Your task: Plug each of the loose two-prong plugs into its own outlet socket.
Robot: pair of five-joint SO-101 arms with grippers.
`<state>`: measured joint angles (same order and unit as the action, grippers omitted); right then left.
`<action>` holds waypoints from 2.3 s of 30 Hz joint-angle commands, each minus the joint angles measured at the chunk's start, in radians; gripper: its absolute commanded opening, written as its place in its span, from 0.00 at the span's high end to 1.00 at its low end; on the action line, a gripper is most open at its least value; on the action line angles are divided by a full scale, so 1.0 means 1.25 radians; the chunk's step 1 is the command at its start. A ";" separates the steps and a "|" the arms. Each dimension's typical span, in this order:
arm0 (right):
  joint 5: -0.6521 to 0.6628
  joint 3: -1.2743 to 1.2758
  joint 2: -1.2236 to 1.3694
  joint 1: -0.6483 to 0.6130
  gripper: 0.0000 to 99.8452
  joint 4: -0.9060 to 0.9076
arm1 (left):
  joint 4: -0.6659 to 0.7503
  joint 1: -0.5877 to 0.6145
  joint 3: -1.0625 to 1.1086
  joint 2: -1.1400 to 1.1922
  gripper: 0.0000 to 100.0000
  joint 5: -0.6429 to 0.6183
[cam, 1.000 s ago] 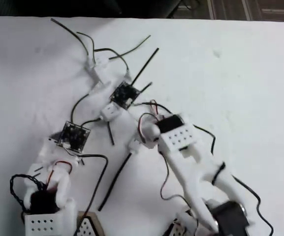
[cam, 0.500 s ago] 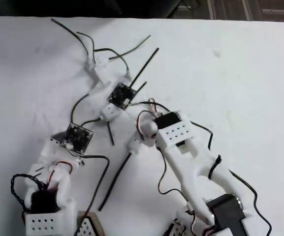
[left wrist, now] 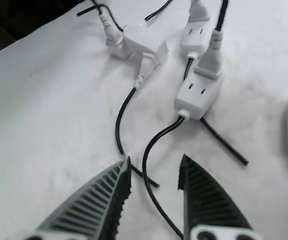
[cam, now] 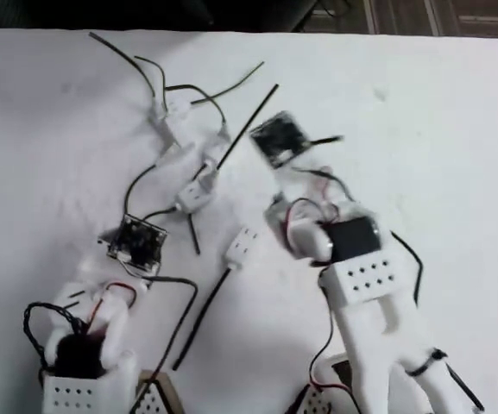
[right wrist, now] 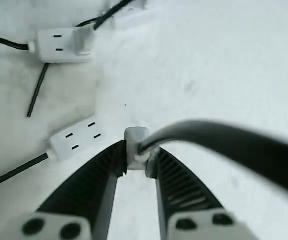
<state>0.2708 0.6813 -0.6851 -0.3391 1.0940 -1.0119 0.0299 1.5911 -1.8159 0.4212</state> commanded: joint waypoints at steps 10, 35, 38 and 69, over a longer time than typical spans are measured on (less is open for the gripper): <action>-0.172 0.009 0.057 0.197 0.98 -0.020 | -0.126 -0.239 -0.198 0.042 0.86 -0.050; -0.222 0.050 0.163 0.231 0.98 -0.160 | 0.009 -0.387 -0.684 1.153 0.73 -0.184; -0.222 0.052 0.163 0.231 0.98 -0.160 | 0.070 -0.386 -0.686 1.221 0.73 -0.184; -0.218 0.065 0.164 0.225 0.98 -0.171 | 0.020 -0.309 -0.881 1.426 0.79 0.247</action>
<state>0.0008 0.7687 -0.4780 -0.0583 0.8945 -0.9444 -0.3613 0.5201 0.0790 0.6651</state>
